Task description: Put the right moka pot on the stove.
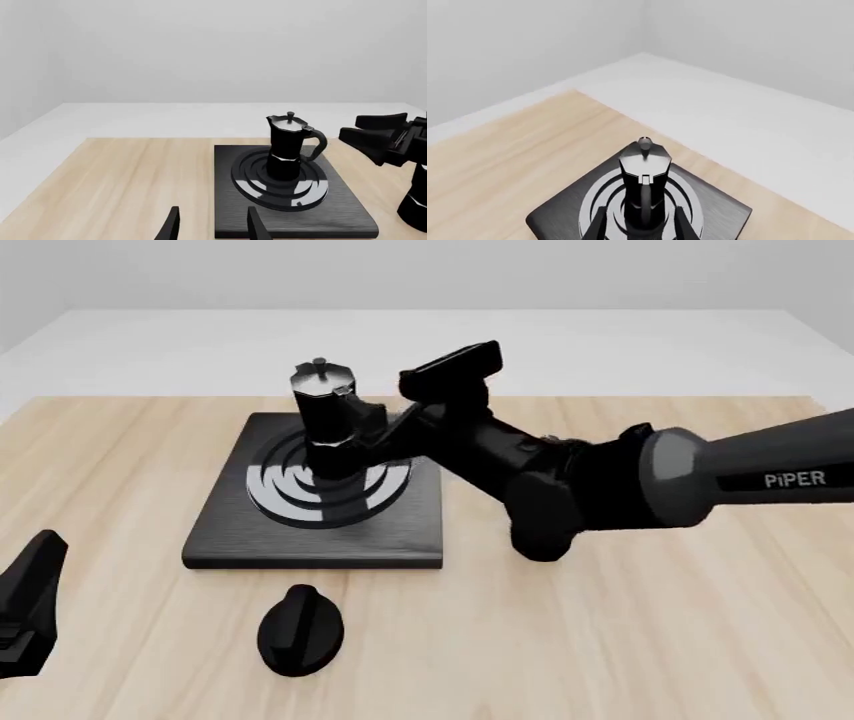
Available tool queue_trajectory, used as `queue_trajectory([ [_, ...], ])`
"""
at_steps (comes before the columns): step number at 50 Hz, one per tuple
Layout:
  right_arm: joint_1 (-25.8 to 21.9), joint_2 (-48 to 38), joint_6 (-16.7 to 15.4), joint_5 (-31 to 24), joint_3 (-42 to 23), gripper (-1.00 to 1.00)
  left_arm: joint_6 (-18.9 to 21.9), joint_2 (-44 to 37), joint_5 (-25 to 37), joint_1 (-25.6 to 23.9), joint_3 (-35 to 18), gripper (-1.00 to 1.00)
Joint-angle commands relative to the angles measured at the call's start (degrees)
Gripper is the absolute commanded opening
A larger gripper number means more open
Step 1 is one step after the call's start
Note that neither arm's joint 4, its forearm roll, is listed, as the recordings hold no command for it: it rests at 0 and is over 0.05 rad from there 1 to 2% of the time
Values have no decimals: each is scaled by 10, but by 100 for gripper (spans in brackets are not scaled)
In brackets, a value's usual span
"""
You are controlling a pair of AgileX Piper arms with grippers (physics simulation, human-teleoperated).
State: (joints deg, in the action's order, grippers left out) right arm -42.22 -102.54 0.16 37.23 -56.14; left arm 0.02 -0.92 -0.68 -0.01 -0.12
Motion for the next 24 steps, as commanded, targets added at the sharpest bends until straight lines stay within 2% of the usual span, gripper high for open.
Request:
queue_trajectory([
  [1,17,65,13,-1,55,100,0,0,0,0,0,100],
  [7,21,104,19,9,97,100,0,0,0,0,0,100],
  [9,28,120,-1,1,109,100,0,0,0,0,0,100],
  [11,37,144,25,5,127,100,0,0,0,0,0,100],
  [24,94,275,49,-12,214,100,0,0,0,0,0,100],
])
